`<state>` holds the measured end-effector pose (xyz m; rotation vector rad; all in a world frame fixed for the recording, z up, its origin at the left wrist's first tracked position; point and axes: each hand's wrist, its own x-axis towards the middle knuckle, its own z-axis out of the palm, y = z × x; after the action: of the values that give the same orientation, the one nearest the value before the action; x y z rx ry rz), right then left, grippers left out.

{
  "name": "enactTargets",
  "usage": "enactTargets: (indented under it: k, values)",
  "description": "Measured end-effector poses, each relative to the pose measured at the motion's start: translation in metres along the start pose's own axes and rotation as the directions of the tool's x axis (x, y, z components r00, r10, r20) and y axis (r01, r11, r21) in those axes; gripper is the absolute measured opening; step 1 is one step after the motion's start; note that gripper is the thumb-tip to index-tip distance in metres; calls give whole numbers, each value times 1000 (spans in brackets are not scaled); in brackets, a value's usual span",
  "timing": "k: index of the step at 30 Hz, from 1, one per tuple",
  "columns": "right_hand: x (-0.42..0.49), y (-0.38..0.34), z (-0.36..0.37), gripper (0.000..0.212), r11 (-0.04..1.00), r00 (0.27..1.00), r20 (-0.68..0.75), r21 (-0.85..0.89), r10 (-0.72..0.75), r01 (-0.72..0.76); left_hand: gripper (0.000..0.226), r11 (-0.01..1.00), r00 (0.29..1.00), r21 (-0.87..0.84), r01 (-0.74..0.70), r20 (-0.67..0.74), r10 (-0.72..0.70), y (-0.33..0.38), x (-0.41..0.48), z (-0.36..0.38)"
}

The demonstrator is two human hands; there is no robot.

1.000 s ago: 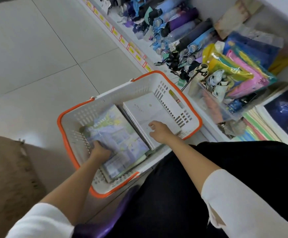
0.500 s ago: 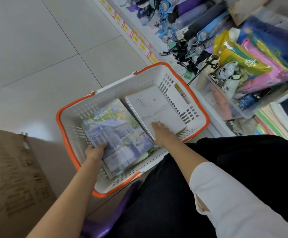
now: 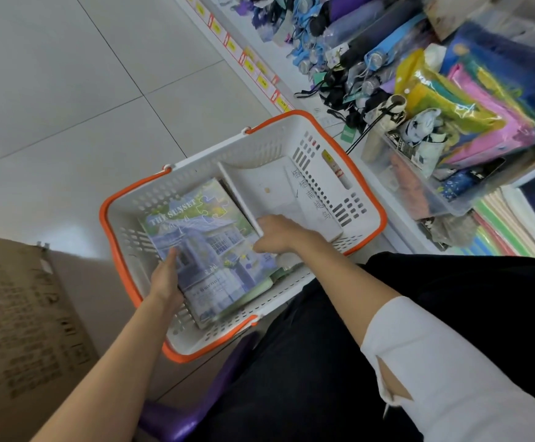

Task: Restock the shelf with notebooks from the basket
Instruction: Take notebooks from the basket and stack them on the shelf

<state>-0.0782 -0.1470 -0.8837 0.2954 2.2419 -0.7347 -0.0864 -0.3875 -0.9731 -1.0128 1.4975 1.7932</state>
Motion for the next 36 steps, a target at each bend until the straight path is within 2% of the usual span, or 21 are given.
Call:
enactTargets:
  k: [2,4,7,8,10,12,14,16,18,20,23,25,27,29,32,34,36]
  values:
    - [-5,-28,15,37,996,995,74,-53,-74,78,67,999,999,-42,-4,40,5,-3,-1,0]
    - [-8,-49,33,39,986,983,118,-71,-141,150,79,999,999,-49,-14,36,16,-5,-2,1]
    - [-12,-61,59,71,978,955,208,39,-210,207,97,1000,998,-15,17,52,-17,-3,-7,5]
    - [-13,-60,68,75,975,948,231,25,-219,219,100,1000,997,15,20,68,-21,-3,-10,6]
    - [-13,-51,81,73,977,945,255,-2,-205,212,85,996,1000,85,28,5,-29,-5,-15,3]
    - [-12,-38,79,71,985,953,256,103,-164,142,58,991,993,134,8,-116,8,-10,-14,-4]
    - [-9,-27,62,72,973,981,147,209,-128,96,51,990,992,137,-11,-127,29,-10,-13,-9]
    - [-6,-17,39,75,969,996,-44,230,-82,90,56,997,1000,78,8,-15,-7,-4,-16,-10]
    - [-6,-8,19,82,938,991,-132,343,-11,56,55,998,990,28,64,126,-67,4,-23,-10]
    - [-8,2,7,90,836,995,-58,547,78,-33,53,996,968,39,86,233,-92,12,-30,-7]
    - [-15,11,-3,95,712,990,75,689,117,-136,46,995,941,61,84,324,-100,26,-43,8]
    - [-23,12,-8,82,623,994,62,775,94,-107,37,996,937,78,48,342,-72,40,-52,24]
    - [-33,13,-16,61,567,996,-47,824,70,-1,34,994,940,103,-47,340,10,53,-61,42]
    - [-44,14,-23,43,531,988,-148,841,45,101,40,971,947,158,-181,293,129,65,-69,59]
    - [-67,15,-35,32,520,963,-267,828,33,212,42,923,938,224,-314,226,264,82,-85,80]
    - [-85,19,-46,20,525,933,-357,802,39,285,33,903,918,222,-367,243,313,91,-100,94]
    - [-107,24,-62,16,513,895,-445,776,31,368,36,881,889,223,-417,300,345,100,-117,112]
